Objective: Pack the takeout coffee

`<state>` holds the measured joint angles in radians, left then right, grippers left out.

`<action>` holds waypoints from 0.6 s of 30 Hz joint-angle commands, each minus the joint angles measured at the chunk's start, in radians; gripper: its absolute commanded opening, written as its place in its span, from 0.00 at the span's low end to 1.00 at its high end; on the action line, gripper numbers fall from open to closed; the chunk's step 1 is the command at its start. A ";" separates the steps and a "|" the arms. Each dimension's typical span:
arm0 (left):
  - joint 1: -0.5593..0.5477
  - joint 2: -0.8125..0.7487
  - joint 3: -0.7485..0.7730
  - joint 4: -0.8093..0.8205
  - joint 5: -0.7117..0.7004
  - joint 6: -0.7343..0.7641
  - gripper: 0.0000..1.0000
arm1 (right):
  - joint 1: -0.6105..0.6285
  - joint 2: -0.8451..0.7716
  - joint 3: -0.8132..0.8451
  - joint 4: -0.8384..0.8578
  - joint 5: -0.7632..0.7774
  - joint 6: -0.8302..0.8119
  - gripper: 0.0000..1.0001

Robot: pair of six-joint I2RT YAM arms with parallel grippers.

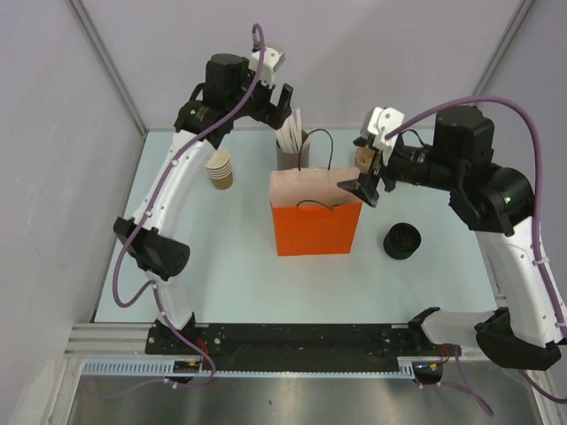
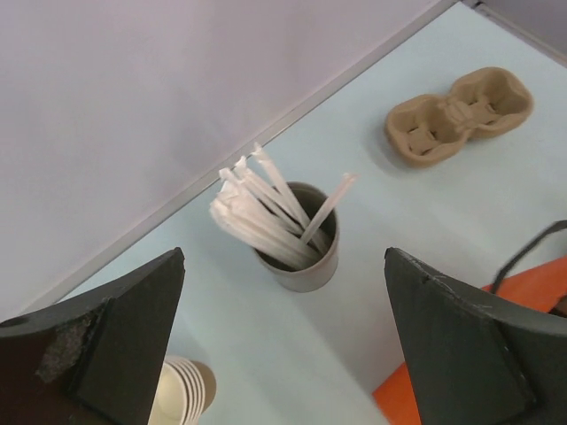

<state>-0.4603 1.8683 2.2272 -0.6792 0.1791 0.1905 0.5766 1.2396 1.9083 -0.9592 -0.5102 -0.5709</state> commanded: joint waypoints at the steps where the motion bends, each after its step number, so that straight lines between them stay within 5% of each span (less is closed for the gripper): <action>1: 0.051 0.031 0.031 -0.016 0.017 -0.081 1.00 | -0.108 -0.017 -0.038 0.100 0.001 0.078 0.91; 9: 0.132 0.144 0.068 0.000 0.106 -0.120 0.98 | -0.446 -0.022 -0.284 0.180 -0.079 0.098 1.00; 18: 0.210 0.227 0.022 0.114 0.250 -0.184 0.85 | -0.667 -0.020 -0.302 0.132 -0.207 0.152 1.00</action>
<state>-0.2958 2.0964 2.2528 -0.6716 0.3145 0.0692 -0.0257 1.2507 1.5982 -0.8539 -0.6113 -0.4679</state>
